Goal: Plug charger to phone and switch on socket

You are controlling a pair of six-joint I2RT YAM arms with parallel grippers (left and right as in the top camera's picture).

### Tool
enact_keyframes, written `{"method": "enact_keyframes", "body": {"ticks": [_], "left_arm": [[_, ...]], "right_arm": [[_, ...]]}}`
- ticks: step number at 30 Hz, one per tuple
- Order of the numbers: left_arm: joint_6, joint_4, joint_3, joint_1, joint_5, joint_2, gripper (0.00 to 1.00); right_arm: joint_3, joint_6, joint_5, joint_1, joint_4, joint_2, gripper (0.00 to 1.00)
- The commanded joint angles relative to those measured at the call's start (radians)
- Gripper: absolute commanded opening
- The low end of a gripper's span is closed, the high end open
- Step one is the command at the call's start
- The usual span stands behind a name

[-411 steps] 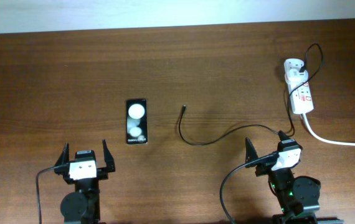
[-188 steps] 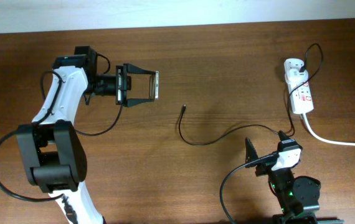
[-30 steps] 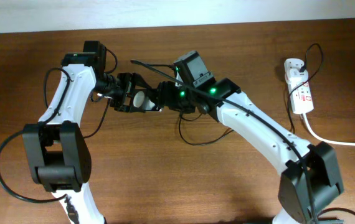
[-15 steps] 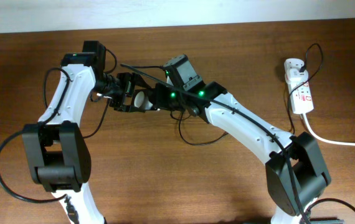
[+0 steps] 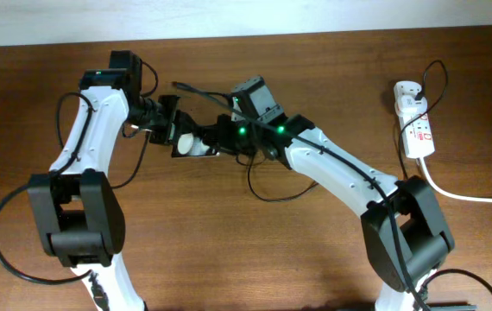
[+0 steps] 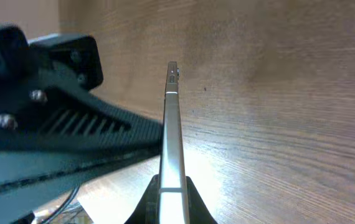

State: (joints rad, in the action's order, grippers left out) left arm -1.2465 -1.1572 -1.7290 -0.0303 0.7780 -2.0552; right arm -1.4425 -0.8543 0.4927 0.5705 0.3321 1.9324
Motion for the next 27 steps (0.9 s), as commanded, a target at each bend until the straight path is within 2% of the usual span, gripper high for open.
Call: {"method": "enact_keyframes", "body": {"ticks": [1,4,6,8,11,13,14,15,17,20,22,24,27], "left_arm": [[0.002,-0.006,0.012,-0.013,0.010,0.002,0.02],[0.034,0.003,0.012,-0.013,0.010,0.002,0.02],[0.156,0.042,0.012,-0.013,0.011,0.002,0.04],[0.328,0.117,0.012,-0.013,0.053,0.002,0.06],[0.648,0.351,0.012,-0.013,0.333,0.002,0.07],[0.664,0.476,0.012,-0.013,0.435,0.002,0.00],[0.800,0.570,0.012,-0.013,0.622,0.002,0.06],[0.800,0.665,0.012,-0.013,0.719,0.002,0.07],[0.800,0.723,0.012,-0.013,0.791,0.002,0.07],[0.800,0.742,0.012,-0.014,0.796,0.002,0.07],[0.799,0.780,0.012,-0.023,0.795,0.002,0.07],[0.788,0.782,0.012,-0.033,0.766,0.002,0.09],[0.761,0.782,0.012,-0.034,0.725,0.002,0.10]], "right_arm": [[-0.033,0.063,0.040,-0.064,0.032,-0.023,0.04],[-0.033,0.091,0.063,-0.119,0.075,-0.024,0.04],[-0.033,0.122,0.083,-0.169,0.100,-0.035,0.04],[-0.033,0.160,0.084,-0.221,0.122,-0.093,0.04],[-0.033,0.167,0.094,-0.278,0.156,-0.186,0.04],[-0.033,0.167,0.144,-0.304,0.159,-0.245,0.04],[-0.033,0.167,0.159,-0.317,0.172,-0.291,0.04],[-0.033,0.171,0.158,-0.327,0.191,-0.326,0.04],[-0.033,0.218,0.153,-0.351,0.252,-0.410,0.04],[-0.032,0.238,0.151,-0.430,0.392,-0.513,0.04],[0.003,0.249,0.151,-0.466,0.393,-0.570,0.04],[0.129,0.201,0.152,-0.471,0.273,-0.635,0.04],[0.360,-0.018,0.180,-0.471,-0.081,-0.669,0.04]]}}
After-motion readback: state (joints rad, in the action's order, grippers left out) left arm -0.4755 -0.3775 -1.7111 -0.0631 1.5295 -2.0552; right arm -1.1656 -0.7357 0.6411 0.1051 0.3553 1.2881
